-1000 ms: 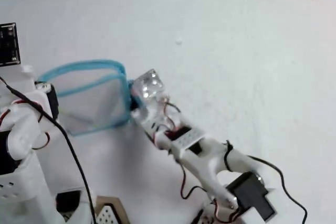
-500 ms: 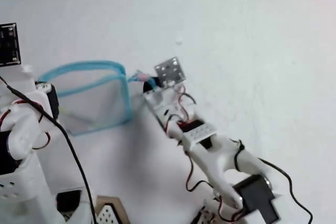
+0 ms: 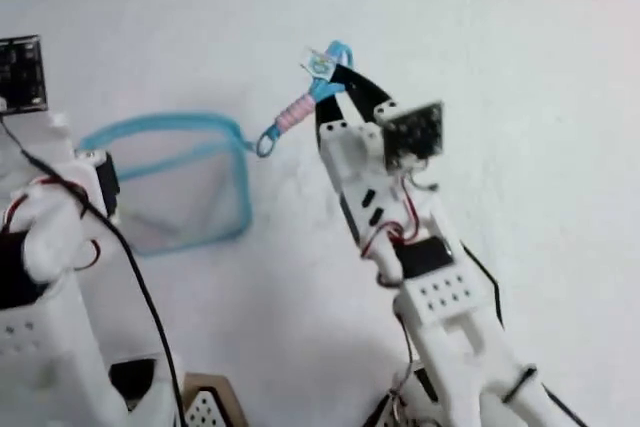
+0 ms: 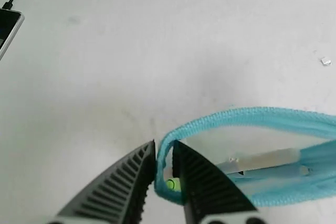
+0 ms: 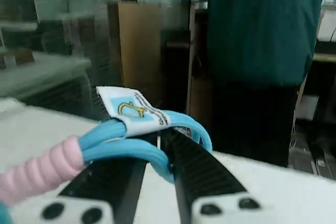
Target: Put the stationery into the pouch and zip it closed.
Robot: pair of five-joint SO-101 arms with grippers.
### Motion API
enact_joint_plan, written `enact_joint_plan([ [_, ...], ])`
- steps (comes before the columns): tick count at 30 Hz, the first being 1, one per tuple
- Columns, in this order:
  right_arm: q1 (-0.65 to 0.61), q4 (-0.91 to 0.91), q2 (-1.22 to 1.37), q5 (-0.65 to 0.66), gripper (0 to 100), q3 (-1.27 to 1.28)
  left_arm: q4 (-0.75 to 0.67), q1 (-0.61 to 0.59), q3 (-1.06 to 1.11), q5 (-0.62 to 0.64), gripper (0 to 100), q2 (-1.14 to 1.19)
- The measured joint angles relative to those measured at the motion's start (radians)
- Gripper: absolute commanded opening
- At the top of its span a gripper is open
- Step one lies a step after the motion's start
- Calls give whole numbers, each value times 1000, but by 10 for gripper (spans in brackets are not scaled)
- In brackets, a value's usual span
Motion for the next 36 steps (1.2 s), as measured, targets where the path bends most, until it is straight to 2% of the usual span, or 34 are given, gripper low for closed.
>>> enact_joint_plan([
  [5,-15,155,-170,0,16,-91,-32,25,-74,0,173,54],
  [10,-40,338,-206,0,16,-247,-84,94,-97,21,204,57],
  [16,-167,496,-204,5,16,-434,-164,175,-97,80,234,57],
  [24,-203,535,-58,17,16,-609,-218,184,-109,86,234,58],
  [29,-203,535,104,17,16,-761,-126,78,-301,161,229,58],
  [33,-203,535,275,17,16,-901,0,-34,-540,226,229,55],
  [36,-206,535,407,17,16,-1008,106,-63,-700,233,229,43],
])
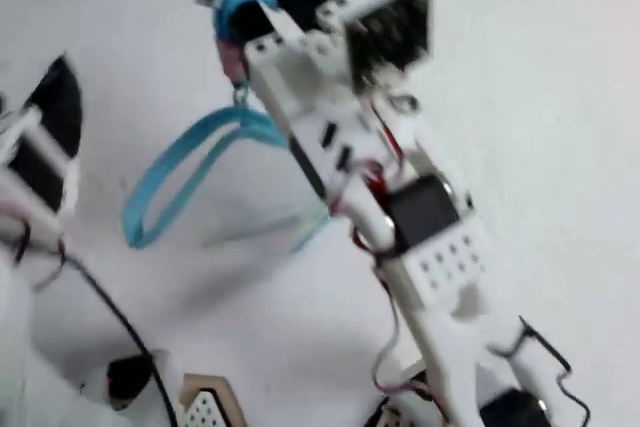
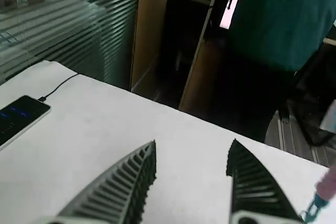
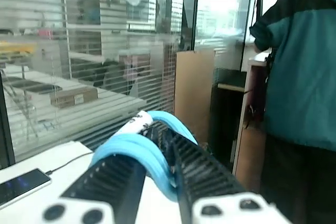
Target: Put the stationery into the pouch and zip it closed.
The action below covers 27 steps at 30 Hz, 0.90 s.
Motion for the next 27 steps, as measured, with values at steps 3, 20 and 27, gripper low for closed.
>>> enact_joint_plan([
  [3,0,9,124,0,16,-110,64,-12,-92,-6,187,-3],
  [20,28,316,585,6,16,-810,77,-14,106,-86,129,-315],
  [27,77,482,660,6,16,-931,77,173,250,-78,42,-331],
])
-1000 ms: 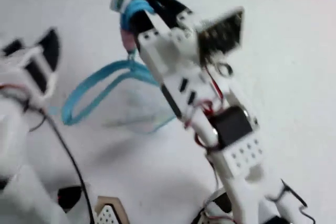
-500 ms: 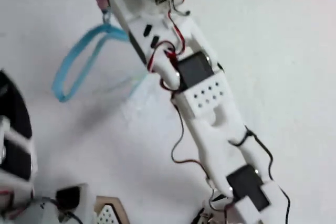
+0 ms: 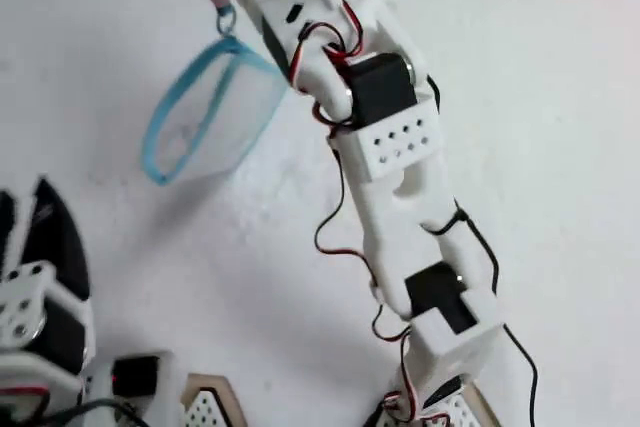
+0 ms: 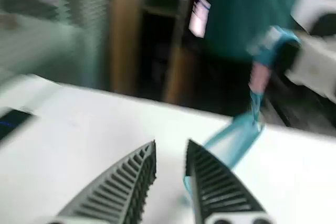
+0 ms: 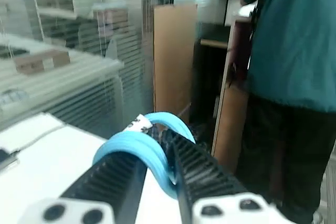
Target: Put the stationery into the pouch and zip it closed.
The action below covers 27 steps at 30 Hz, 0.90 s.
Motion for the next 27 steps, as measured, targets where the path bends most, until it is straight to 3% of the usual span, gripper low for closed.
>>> enact_joint_plan([
  [6,-5,15,5,0,16,-2,-49,390,305,-114,24,3],
  [13,-8,15,8,0,16,-2,-74,566,376,-140,24,3],
  [21,-11,21,8,0,16,-2,-195,557,664,-261,24,12],
  [27,11,104,8,0,16,-2,-327,347,807,-284,24,12],
])
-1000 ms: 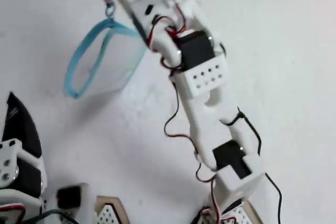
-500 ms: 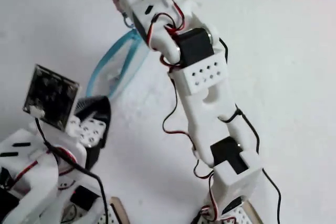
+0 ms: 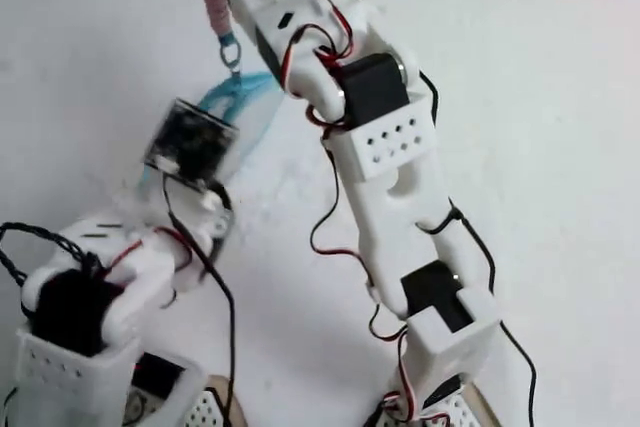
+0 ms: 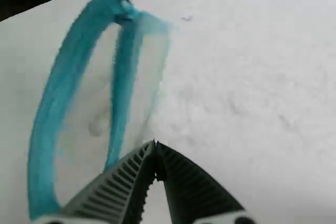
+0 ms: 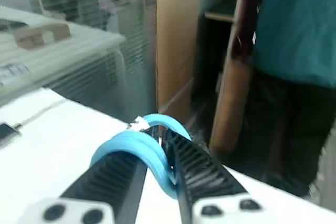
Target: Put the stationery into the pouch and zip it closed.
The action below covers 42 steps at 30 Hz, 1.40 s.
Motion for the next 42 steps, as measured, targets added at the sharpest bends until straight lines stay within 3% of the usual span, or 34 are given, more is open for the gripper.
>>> enact_joint_plan([
  [8,28,132,-61,0,16,0,-104,-201,18,0,24,0],
  [20,-80,201,-319,0,16,0,-250,-259,20,0,27,2],
  [33,-229,206,-427,0,16,0,-292,-285,52,-29,25,146],
  [42,-196,250,-428,0,17,98,-276,-285,51,21,27,160],
])
